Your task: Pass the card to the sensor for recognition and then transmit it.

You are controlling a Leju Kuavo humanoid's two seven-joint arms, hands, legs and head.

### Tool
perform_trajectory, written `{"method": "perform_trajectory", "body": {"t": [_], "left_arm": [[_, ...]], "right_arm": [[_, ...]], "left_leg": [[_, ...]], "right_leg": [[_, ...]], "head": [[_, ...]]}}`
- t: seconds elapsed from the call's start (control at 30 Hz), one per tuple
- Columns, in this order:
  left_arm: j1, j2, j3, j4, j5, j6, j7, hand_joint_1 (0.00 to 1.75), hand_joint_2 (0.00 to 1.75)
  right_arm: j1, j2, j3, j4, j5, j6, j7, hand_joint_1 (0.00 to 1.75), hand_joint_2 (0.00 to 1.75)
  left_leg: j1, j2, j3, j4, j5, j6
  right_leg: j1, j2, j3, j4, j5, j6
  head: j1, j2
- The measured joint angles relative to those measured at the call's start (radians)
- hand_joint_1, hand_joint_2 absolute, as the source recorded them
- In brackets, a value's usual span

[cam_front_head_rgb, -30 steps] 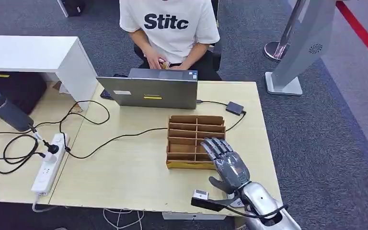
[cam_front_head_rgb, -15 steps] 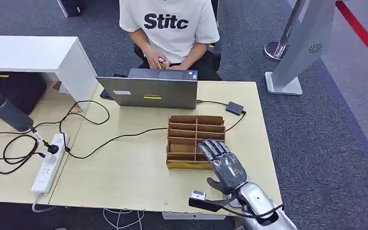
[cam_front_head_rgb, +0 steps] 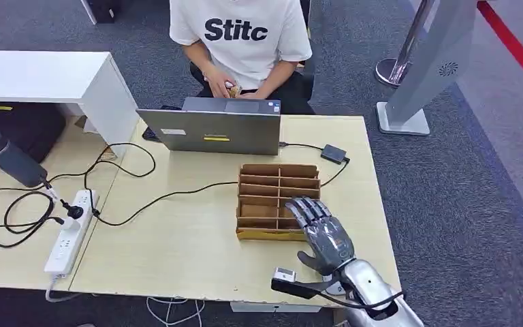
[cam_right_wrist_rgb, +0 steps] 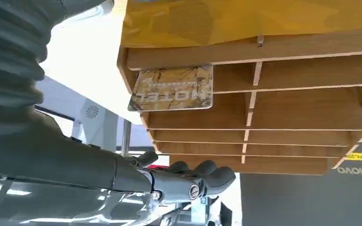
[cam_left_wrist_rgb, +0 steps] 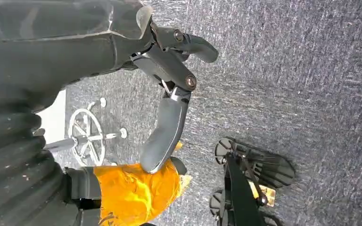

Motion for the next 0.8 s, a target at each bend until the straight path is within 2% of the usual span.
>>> {"method": "perform_trajectory", "body": {"t": [0.5, 0.53, 0.57, 0.6, 0.63, 0.8], "left_arm": [[0.000, 0.000, 0.010, 0.000, -0.012, 0.000, -0.004, 0.00, 1.75], [0.000, 0.000, 0.011, 0.000, -0.013, 0.000, -0.004, 0.00, 1.75], [0.000, 0.000, 0.012, 0.000, -0.013, 0.000, -0.004, 0.00, 1.75], [0.000, 0.000, 0.015, 0.000, -0.014, 0.000, -0.004, 0.00, 1.75], [0.000, 0.000, 0.018, 0.000, -0.014, 0.000, -0.004, 0.00, 1.75], [0.000, 0.000, 0.021, 0.000, -0.014, 0.000, -0.004, 0.00, 1.75]], "right_arm": [[0.006, 0.000, -0.022, -0.008, 0.005, 0.000, 0.000, 0.00, 1.75], [0.007, 0.000, -0.025, -0.008, 0.005, -0.001, 0.000, 0.16, 1.75], [0.007, 0.000, -0.028, -0.010, 0.005, -0.001, 0.000, 0.87, 1.75], [0.008, 0.000, -0.029, -0.010, 0.005, -0.001, 0.000, 1.41, 1.75], [0.009, 0.000, -0.030, -0.010, 0.005, -0.001, 0.000, 1.52, 1.75], [0.010, 0.000, -0.032, -0.013, 0.005, -0.002, 0.000, 1.52, 1.75]], "left_leg": [[0.000, 0.000, 0.000, 0.000, 0.000, 0.000], [0.000, 0.000, 0.000, 0.000, 0.000, 0.000], [0.000, 0.000, 0.000, 0.000, 0.000, 0.000], [0.000, 0.000, 0.000, 0.000, 0.000, 0.000], [0.000, 0.000, 0.000, 0.000, 0.000, 0.000], [0.000, 0.000, 0.000, 0.000, 0.000, 0.000]], "right_leg": [[0.000, 0.000, 0.000, 0.000, 0.000, 0.000], [0.000, 0.000, 0.000, 0.000, 0.000, 0.000], [0.000, 0.000, 0.000, 0.000, 0.000, 0.000], [0.000, 0.000, 0.000, 0.000, 0.000, 0.000], [0.000, 0.000, 0.000, 0.000, 0.000, 0.000], [0.000, 0.000, 0.000, 0.000, 0.000, 0.000]], "head": [[0.000, 0.000], [0.000, 0.000], [0.000, 0.000], [0.000, 0.000], [0.000, 0.000], [0.000, 0.000]]}}
